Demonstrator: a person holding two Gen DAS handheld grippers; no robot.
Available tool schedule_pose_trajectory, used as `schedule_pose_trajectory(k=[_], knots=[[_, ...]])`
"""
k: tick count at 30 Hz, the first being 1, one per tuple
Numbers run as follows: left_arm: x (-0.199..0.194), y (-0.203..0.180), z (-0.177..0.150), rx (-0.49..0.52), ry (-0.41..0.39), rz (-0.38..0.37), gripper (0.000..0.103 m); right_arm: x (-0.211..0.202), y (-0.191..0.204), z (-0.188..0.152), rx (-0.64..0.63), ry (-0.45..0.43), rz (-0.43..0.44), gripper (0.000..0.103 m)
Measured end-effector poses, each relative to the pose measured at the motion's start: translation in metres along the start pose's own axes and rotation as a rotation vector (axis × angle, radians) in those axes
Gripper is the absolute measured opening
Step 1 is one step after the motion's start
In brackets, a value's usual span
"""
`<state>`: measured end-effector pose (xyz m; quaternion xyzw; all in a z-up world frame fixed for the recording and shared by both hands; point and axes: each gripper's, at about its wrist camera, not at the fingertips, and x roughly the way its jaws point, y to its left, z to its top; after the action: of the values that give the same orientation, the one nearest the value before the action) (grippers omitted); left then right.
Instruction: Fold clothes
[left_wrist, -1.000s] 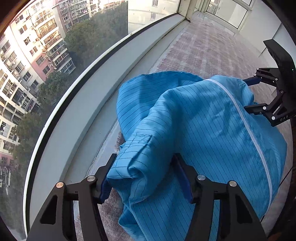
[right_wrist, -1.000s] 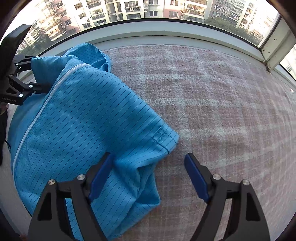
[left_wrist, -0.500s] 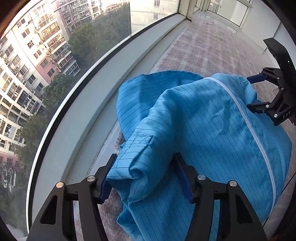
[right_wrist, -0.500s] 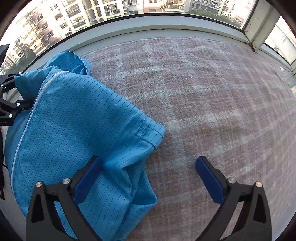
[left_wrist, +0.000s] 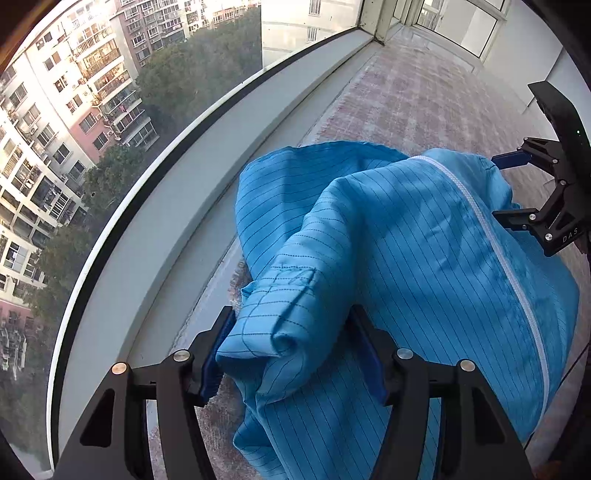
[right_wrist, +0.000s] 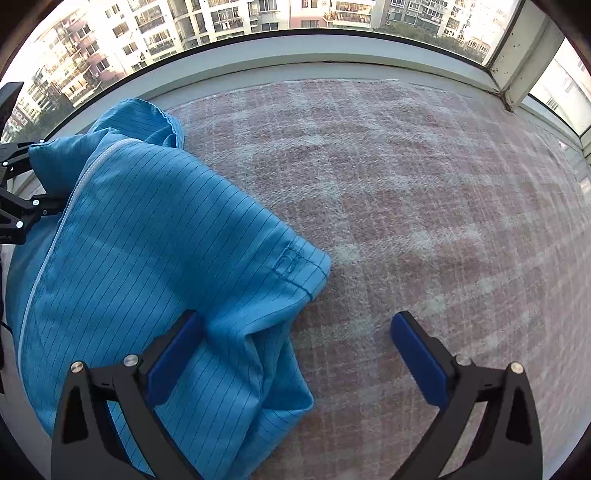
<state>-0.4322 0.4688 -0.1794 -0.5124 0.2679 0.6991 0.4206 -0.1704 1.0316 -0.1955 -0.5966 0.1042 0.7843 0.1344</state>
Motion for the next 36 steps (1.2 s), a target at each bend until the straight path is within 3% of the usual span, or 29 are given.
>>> schedule_pose_trajectory(k=[8, 15, 22, 23, 25, 30, 32, 33, 35, 36], knots=[[0.0, 0.011, 0.009, 0.006, 0.002, -0.015, 0.061, -0.008, 0.011, -0.006, -0.018, 0.001, 0.0, 0.103], [0.0, 0.016, 0.016, 0.004, 0.015, -0.031, 0.062, 0.003, 0.011, 0.014, -0.049, 0.006, 0.03, 0.103], [0.01, 0.018, 0.022, 0.01, 0.022, -0.043, 0.075, 0.013, 0.023, 0.049, -0.133, -0.016, 0.06, 0.103], [0.009, 0.018, 0.021, 0.016, 0.015, -0.051, 0.074, 0.014, 0.025, 0.05, -0.141, -0.021, 0.06, 0.103], [0.007, 0.015, 0.02, 0.036, 0.001, -0.075, 0.057, 0.006, 0.038, 0.046, -0.158, -0.028, 0.061, 0.102], [0.001, 0.012, 0.02, 0.067, 0.009, -0.07, 0.038, -0.071, 0.152, -0.005, -0.216, -0.037, 0.091, 0.078], [-0.003, 0.006, 0.019, 0.091, 0.007, -0.044, 0.035, -0.095, 0.19, 0.0, -0.239, -0.04, 0.109, 0.057], [-0.005, 0.004, 0.018, 0.103, 0.006, -0.031, 0.034, -0.096, 0.195, 0.0, -0.248, -0.037, 0.113, 0.052], [-0.009, -0.001, 0.016, 0.136, 0.001, 0.01, 0.041, -0.098, 0.208, -0.001, -0.259, -0.027, 0.116, 0.047], [-0.01, -0.004, 0.016, 0.166, -0.004, 0.052, 0.053, -0.099, 0.213, -0.001, -0.262, -0.024, 0.116, 0.047]])
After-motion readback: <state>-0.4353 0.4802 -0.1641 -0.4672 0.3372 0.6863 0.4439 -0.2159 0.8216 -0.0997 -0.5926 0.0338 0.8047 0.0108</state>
